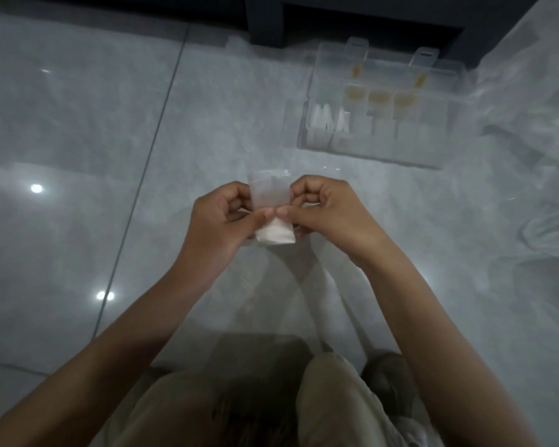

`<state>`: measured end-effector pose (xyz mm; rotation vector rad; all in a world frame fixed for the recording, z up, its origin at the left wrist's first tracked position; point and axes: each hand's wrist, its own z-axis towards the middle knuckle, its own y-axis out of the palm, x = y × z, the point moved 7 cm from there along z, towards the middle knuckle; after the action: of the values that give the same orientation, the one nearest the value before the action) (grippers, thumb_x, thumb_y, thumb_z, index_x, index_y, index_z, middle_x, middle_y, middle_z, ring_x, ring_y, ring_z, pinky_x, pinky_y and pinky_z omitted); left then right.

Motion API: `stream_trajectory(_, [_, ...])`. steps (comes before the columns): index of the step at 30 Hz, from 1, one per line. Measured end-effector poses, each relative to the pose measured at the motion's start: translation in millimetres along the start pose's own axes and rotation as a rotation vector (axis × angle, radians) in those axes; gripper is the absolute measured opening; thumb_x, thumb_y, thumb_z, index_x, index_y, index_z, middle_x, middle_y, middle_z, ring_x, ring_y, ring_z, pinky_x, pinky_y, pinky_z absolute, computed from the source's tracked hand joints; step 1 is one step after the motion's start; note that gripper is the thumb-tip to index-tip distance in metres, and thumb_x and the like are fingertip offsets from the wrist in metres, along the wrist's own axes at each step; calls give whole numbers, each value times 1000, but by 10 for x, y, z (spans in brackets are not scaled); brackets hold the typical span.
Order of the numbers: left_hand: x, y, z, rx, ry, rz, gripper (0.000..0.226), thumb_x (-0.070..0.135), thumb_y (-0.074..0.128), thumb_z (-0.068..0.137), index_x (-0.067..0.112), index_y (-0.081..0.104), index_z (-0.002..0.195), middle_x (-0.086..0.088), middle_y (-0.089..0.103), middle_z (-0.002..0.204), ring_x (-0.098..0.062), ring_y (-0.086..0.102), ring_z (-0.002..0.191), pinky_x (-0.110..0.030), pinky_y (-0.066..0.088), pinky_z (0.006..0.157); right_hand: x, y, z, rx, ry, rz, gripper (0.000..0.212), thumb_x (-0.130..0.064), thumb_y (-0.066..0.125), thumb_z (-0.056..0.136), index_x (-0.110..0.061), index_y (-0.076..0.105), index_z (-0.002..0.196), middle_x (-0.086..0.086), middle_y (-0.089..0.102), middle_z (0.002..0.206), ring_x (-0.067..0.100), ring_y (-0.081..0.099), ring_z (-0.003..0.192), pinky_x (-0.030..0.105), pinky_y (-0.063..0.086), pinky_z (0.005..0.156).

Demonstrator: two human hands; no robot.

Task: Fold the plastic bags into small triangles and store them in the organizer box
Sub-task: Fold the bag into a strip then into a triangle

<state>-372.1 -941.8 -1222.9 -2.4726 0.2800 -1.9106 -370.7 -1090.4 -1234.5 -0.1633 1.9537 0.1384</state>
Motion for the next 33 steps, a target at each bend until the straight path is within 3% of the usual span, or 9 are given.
stream_trajectory(3, [69, 12, -12, -16, -6, -39, 21, -9, 68, 80, 12, 67, 82, 5, 71, 73, -9, 67, 70, -20, 54, 65, -35, 39, -52, -89, -2, 81, 17, 3, 62, 88, -13, 63, 85, 14, 58, 82, 16, 59, 73, 20, 51, 58])
stream_trajectory(5, [121, 19, -20, -34, -7, -42, 27, -15, 62, 80, 11, 67, 74, 5, 72, 73, -9, 68, 72, -20, 53, 67, -33, 47, -84, -120, -2, 140, 24, 7, 55, 91, -15, 65, 85, 9, 63, 85, 15, 60, 76, 19, 51, 59])
stream_trajectory(8, [177, 47, -40, -61, -13, -38, 28, -16, 55, 82, 8, 66, 74, 0, 74, 86, -14, 71, 84, -20, 53, 69, -24, 23, -127, -114, -11, 187, 40, 13, 47, 90, -17, 70, 78, -3, 69, 82, 12, 61, 70, 18, 51, 56])
stream_trajectory(11, [170, 107, -67, -47, -68, -24, 24, -8, 54, 89, 14, 62, 87, 1, 71, 88, -9, 69, 80, -19, 53, 64, -61, -29, -155, -28, -53, 126, 39, 16, 47, 88, -13, 69, 74, -8, 69, 75, 9, 63, 62, 18, 52, 53])
stream_trajectory(15, [50, 247, -125, -112, -282, -102, 21, 2, 47, 97, 15, 63, 95, -1, 72, 75, -11, 69, 65, -20, 54, 58, -85, -121, -200, 129, -125, 80, 41, 18, 45, 87, -12, 67, 71, 3, 64, 79, 9, 61, 52, 18, 49, 48])
stream_trajectory(19, [46, 307, -192, -170, -304, -93, 21, 0, 47, 97, 4, 67, 101, -11, 75, 85, -16, 73, 77, -19, 57, 66, -68, -191, -257, 194, -176, 31, 44, 19, 45, 86, -16, 68, 73, 1, 59, 81, 10, 54, 43, 19, 45, 42])
stream_trajectory(25, [18, 291, -230, -160, -356, -118, 15, 5, 55, 95, 5, 69, 102, -11, 75, 85, -16, 73, 82, -19, 57, 69, -27, -176, -301, 211, -165, 64, 42, 18, 45, 87, -14, 70, 78, 5, 61, 84, 12, 56, 46, 19, 46, 43])
stream_trajectory(33, [73, 298, -236, -183, -401, -219, 17, 4, 52, 95, 8, 68, 95, -7, 75, 81, -10, 73, 76, -17, 56, 65, 164, -47, -295, 219, -23, 387, 38, 9, 44, 92, -14, 70, 77, 1, 67, 69, 11, 56, 54, 18, 44, 49])
